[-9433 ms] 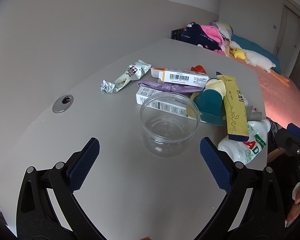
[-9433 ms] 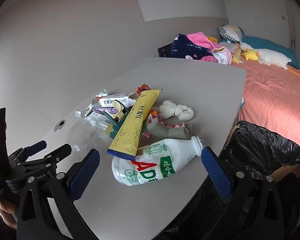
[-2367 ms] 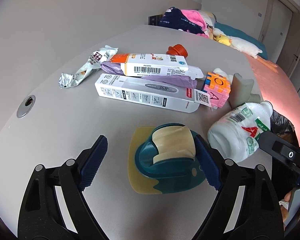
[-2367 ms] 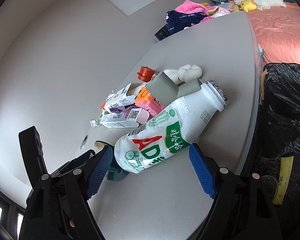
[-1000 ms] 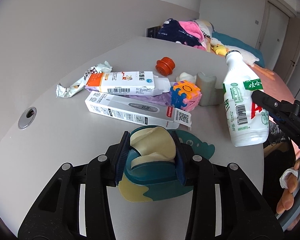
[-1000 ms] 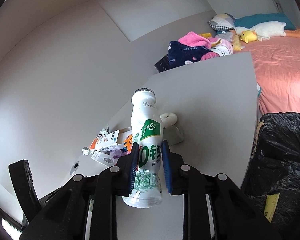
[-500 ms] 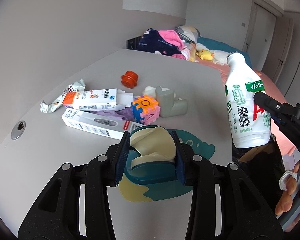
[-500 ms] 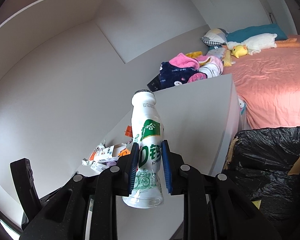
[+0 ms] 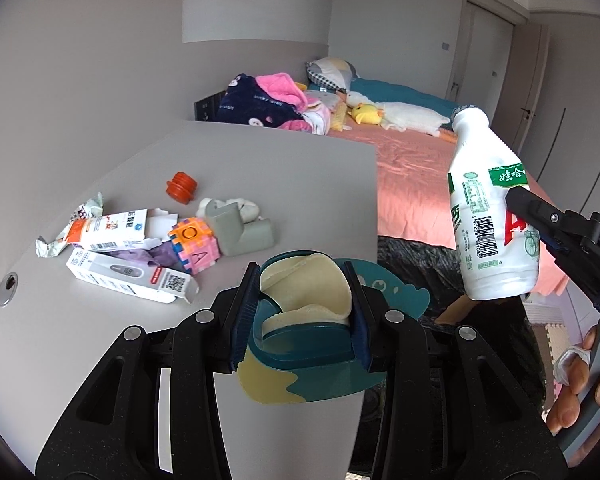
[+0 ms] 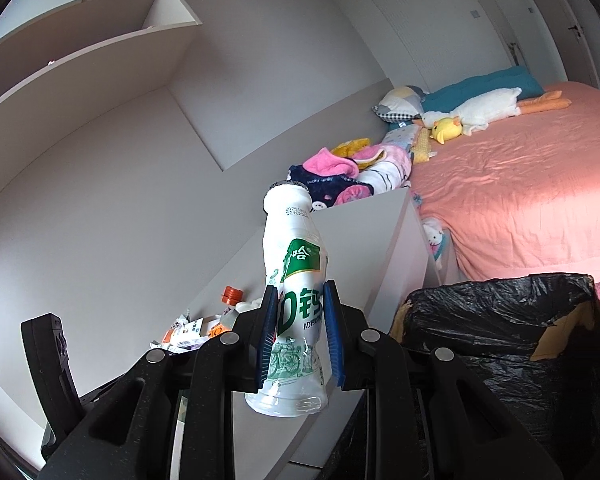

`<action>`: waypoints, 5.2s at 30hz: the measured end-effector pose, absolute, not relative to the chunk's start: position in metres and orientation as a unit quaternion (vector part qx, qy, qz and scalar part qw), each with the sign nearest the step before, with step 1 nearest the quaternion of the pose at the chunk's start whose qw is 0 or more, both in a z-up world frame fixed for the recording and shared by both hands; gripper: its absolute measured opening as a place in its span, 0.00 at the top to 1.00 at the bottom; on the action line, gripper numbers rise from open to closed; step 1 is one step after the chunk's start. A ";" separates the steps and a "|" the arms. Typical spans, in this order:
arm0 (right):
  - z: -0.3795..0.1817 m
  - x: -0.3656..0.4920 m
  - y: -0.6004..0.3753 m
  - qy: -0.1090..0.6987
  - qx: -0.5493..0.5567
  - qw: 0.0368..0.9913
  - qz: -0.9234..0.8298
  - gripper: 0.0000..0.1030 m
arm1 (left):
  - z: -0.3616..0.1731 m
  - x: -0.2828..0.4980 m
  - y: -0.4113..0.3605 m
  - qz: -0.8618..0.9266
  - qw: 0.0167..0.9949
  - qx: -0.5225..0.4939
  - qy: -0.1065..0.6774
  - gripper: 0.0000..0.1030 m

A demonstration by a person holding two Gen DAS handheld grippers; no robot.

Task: Collect trash
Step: 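Carry the toy and bottle over the trash bag and release both, then move both tools back over the remaining items on the desk, then grasp the white thermometer box with the left tool while the right tool grasps the grey block, then carry the thermometer box and grey block over the trash bag and open both tools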

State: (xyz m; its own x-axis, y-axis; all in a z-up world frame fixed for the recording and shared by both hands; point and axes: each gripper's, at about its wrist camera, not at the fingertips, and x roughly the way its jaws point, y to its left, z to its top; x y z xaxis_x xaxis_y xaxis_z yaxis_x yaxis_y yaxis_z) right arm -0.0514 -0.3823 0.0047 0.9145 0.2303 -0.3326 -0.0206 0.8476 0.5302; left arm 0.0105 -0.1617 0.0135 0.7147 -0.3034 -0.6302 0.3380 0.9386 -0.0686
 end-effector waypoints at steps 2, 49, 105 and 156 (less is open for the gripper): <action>0.006 -0.059 -0.391 0.191 0.267 0.943 0.058 0.76 | 0.015 0.008 -0.172 -0.183 0.924 0.028 0.334 0.61; 0.007 -0.123 -0.487 0.164 0.278 0.943 -0.087 0.20 | 0.004 -0.008 -0.284 -0.291 0.888 0.081 0.346 0.06; -0.018 0.051 -0.273 0.306 0.116 0.933 0.151 0.18 | -0.020 0.107 -0.023 0.012 0.907 -0.108 0.407 0.06; -0.032 0.106 -0.204 0.376 0.036 0.900 0.218 0.67 | -0.059 0.120 0.014 -0.007 0.874 -0.107 0.474 0.73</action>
